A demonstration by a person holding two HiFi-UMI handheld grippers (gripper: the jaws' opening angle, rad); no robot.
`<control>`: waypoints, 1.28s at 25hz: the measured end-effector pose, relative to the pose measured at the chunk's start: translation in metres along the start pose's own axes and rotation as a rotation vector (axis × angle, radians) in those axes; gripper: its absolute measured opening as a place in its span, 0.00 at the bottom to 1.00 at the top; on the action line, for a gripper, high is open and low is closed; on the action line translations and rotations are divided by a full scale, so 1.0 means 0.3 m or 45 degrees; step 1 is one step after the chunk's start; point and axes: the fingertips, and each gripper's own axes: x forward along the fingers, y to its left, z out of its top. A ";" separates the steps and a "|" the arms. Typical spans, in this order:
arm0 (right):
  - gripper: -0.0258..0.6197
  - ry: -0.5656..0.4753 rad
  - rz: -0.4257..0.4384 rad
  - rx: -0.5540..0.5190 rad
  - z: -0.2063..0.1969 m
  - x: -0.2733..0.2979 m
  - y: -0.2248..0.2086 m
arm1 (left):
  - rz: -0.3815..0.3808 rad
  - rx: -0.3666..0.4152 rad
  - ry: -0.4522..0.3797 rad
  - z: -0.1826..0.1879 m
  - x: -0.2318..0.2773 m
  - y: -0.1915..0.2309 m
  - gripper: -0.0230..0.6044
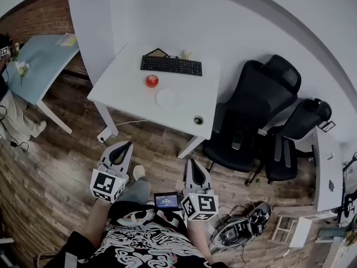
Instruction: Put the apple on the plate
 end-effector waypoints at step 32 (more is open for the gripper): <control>0.09 0.091 0.038 -0.016 0.102 0.937 -0.209 | -0.036 -0.063 0.045 -0.028 0.848 0.552 0.06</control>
